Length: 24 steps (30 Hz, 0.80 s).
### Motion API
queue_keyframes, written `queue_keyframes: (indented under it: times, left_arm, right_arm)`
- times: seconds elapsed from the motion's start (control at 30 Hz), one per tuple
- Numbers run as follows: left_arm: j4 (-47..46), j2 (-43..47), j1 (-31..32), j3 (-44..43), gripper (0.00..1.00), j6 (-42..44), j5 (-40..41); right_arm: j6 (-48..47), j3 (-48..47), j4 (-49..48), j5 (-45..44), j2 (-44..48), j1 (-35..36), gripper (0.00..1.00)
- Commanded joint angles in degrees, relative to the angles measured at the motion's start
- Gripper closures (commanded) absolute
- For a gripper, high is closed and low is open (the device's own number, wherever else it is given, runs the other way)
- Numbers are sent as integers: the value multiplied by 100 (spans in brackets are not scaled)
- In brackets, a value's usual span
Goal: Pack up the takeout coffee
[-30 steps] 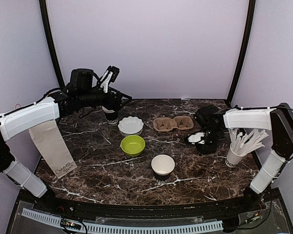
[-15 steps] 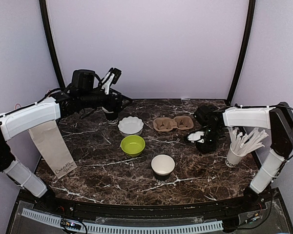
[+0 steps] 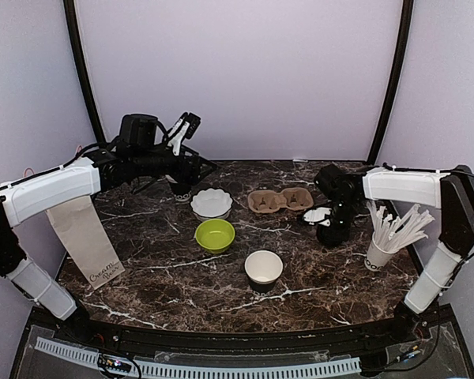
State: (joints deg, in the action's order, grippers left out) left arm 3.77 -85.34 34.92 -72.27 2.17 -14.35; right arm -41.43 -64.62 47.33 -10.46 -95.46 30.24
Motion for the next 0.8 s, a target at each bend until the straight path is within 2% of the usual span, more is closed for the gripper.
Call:
queue_keyframes:
  times: [0.0, 0.13, 0.23, 0.33, 0.77]
  left_arm:
    - [159, 20, 39, -182, 18, 122, 23]
    - [162, -10, 52, -182, 18, 132, 25]
    - [174, -29, 69, -182, 18, 149, 27]
    - [191, -39, 82, -189, 18, 168, 36]
    - [262, -69, 116, -216, 18, 260, 87]
  right_arm:
    - [165, -197, 304, 248, 285, -33, 89]
    - [204, -233, 372, 390, 285, -36, 92]
    - [221, -191, 310, 314, 247, -29, 72]
    - [164, -116, 301, 226, 121, -48, 66]
    - [91, -121, 112, 188, -359, -203, 64]
